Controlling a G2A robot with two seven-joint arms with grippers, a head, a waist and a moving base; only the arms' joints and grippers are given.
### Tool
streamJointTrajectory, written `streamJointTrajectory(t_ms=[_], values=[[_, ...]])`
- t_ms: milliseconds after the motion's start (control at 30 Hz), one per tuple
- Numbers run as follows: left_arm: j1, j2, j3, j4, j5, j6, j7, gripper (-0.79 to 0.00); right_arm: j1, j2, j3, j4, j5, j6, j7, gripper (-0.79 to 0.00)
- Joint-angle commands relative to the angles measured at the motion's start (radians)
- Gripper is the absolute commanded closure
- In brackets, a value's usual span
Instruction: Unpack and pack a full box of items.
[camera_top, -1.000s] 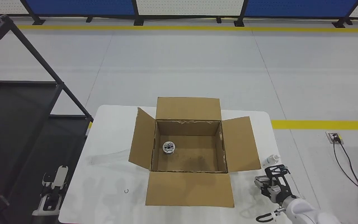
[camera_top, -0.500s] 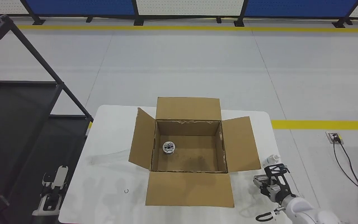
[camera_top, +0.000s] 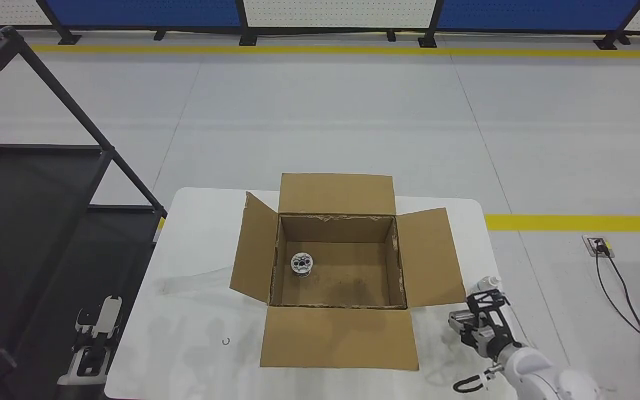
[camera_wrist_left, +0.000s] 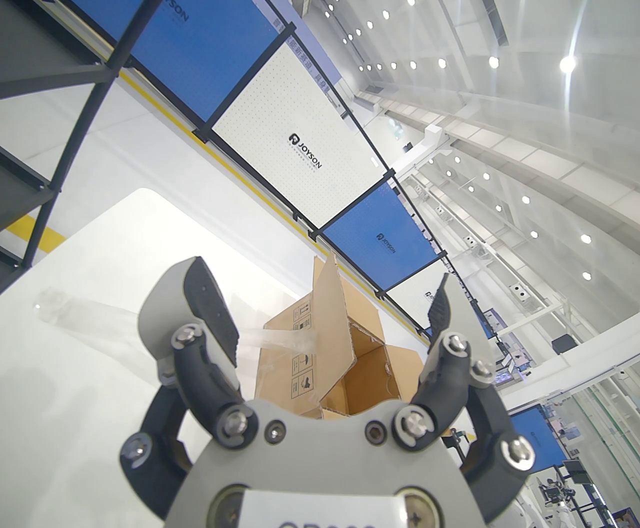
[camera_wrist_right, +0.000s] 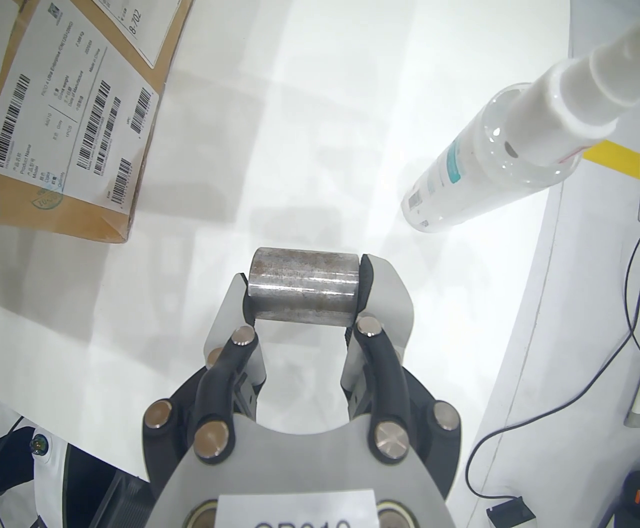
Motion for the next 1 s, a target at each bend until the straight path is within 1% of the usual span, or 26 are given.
streamJointTrajectory(t_ms=[0, 200, 467, 500, 567, 600, 633, 667, 733, 767, 800, 867, 933, 967], values=[[0.000, 0.000, 0.000, 0.000, 0.000, 0.000, 0.000, -0.785, 0.021, -0.002, -0.009, 0.029, -0.014, 0.027, -0.003, 0.000], [0.000, 0.000, 0.000, 0.000, 0.000, 0.000, 0.000, -0.785, 0.063, -0.004, -0.019, 0.104, -0.023, 0.035, -0.008, 0.000], [0.000, 0.000, 0.000, 0.000, 0.000, 0.000, 0.000, -0.785, 0.086, -0.004, -0.016, 0.142, -0.010, 0.017, 0.014, 0.000], [0.000, 0.000, 0.000, 0.000, 0.000, 0.000, 0.000, -0.785, 0.088, -0.004, -0.017, 0.146, -0.011, 0.016, 0.017, -0.095], [0.000, 0.000, 0.000, 0.000, 0.000, 0.000, 0.000, -0.785, 0.093, -0.004, -0.018, 0.154, -0.009, 0.013, 0.021, -0.160], [0.000, 0.000, 0.000, 0.000, 0.000, 0.000, 0.000, -0.785, 0.095, -0.004, -0.019, 0.158, -0.008, 0.012, 0.023, -0.209], [0.000, 0.000, 0.000, 0.000, 0.000, 0.000, 0.000, -0.785, 0.097, -0.004, -0.020, 0.161, -0.005, 0.011, 0.025, -0.296], [0.000, 0.000, 0.000, 0.000, 0.000, 0.000, 0.000, -0.785, 0.099, -0.004, -0.020, 0.164, -0.005, 0.011, 0.025, -0.336], [0.000, 0.000, 0.000, 0.000, 0.000, 0.000, 0.000, -0.785, 0.102, -0.004, -0.022, 0.168, -0.005, 0.009, 0.027, -0.391], [0.000, 0.000, 0.000, 0.000, 0.000, 0.000, 0.000, -0.785, 0.103, -0.004, -0.022, 0.169, -0.005, 0.009, 0.029, -0.480], [0.000, 0.000, 0.000, 0.000, 0.000, 0.000, 0.000, -0.785, 0.104, -0.004, -0.022, 0.170, -0.004, 0.010, 0.029, -0.542], [0.000, 0.000, 0.000, 0.000, 0.000, 0.000, 0.000, -0.785, 0.105, -0.004, -0.022, 0.170, -0.002, 0.009, 0.029, -0.631], [0.000, 0.000, 0.000, 0.000, 0.000, 0.000, 0.000, -0.785, 0.100, -0.004, -0.016, 0.165, 0.007, 0.009, 0.023, -0.742], [0.000, 0.000, 0.000, 0.000, 0.000, 0.000, 0.000, -0.785, 0.096, -0.003, -0.012, 0.160, 0.013, 0.007, 0.020, -0.782]])
